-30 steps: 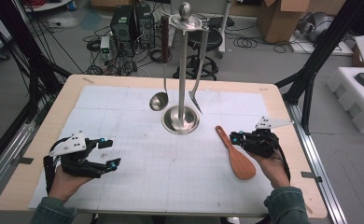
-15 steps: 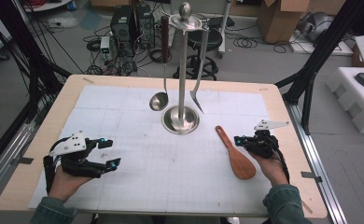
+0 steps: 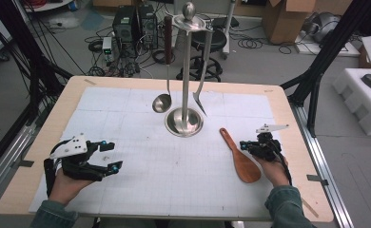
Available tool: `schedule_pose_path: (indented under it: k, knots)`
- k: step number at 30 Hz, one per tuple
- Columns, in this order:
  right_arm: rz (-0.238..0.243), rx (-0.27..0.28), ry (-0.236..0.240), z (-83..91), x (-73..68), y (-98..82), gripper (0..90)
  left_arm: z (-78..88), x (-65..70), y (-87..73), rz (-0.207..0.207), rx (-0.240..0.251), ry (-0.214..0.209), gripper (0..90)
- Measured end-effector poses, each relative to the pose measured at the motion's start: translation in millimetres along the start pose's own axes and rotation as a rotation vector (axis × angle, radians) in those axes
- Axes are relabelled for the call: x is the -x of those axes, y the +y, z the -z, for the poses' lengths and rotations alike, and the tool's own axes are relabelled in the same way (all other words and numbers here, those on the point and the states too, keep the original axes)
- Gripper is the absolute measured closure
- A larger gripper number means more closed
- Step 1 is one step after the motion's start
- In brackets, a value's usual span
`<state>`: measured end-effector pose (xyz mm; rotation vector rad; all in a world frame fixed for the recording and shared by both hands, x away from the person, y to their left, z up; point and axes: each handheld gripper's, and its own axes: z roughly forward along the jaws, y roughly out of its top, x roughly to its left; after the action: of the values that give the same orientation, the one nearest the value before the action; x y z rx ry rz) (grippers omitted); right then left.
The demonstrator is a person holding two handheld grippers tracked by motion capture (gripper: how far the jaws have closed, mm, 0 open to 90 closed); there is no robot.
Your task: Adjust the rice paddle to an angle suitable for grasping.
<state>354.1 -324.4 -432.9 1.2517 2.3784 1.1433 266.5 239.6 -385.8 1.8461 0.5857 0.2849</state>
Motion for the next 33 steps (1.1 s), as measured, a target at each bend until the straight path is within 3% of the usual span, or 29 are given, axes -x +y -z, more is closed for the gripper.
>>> schedule_pose_path:
  k: [5,11,33]
  knots:
    - [0.017,-0.03,0.005,-9.1,-2.9,1.4,89.8,-0.7,0.1,-0.1,0.001,-0.002,0.0,26.0]
    - [0.018,-0.028,0.003,-15.9,-4.1,3.3,89.9,-1.7,1.7,0.0,-0.006,-0.005,-0.005,26.0]
    - [0.082,-0.067,0.158,-29.3,-31.2,6.5,89.9,-1.8,1.8,0.1,-0.005,-0.002,-0.005,26.0]
